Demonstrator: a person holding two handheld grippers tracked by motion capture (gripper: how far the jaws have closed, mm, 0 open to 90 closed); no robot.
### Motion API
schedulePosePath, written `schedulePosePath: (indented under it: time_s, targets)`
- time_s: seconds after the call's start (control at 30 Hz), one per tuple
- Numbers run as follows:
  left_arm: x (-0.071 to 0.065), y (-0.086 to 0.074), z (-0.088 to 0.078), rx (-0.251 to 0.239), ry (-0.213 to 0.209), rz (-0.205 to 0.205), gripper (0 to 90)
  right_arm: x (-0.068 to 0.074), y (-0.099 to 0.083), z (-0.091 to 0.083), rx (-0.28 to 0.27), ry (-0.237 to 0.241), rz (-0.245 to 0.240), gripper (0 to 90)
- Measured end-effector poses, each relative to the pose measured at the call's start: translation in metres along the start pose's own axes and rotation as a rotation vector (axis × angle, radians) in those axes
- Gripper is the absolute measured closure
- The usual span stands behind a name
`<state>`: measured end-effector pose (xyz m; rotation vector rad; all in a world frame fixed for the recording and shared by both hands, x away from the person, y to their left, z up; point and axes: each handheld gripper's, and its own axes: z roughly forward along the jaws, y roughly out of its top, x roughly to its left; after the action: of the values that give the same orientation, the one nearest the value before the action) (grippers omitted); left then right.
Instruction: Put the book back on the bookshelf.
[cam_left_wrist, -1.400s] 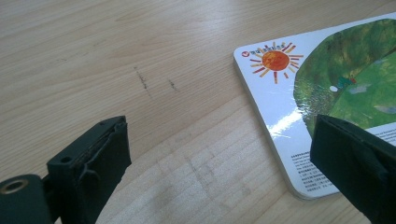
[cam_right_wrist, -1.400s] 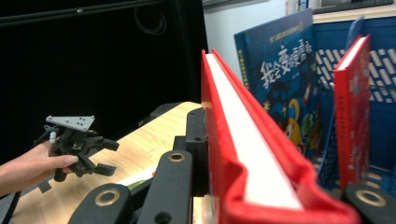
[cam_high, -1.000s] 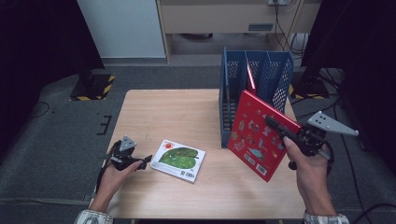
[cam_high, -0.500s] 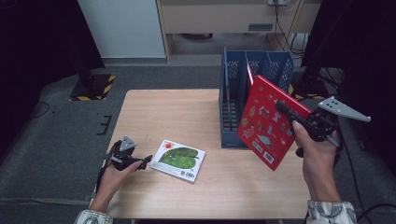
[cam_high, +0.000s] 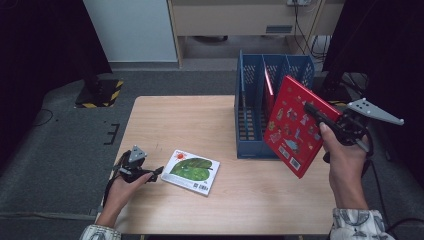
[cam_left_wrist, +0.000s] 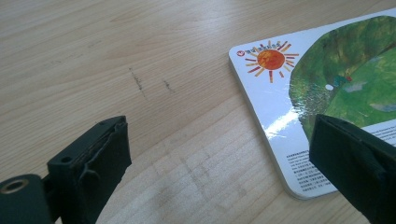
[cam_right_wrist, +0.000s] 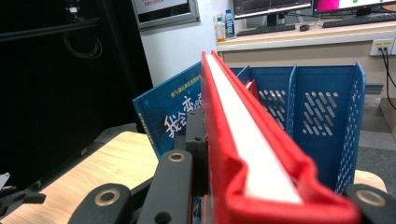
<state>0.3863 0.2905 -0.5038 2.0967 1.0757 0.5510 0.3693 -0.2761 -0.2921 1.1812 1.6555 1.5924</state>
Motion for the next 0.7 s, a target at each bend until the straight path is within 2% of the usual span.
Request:
schedulePosePath:
  time_s: [0.7]
  targets:
    - [0.0,0.0,0.0,0.0,0.001,0.001,4.6,-0.006,0.007,0.018,0.012,-0.096,-0.033,79.8]
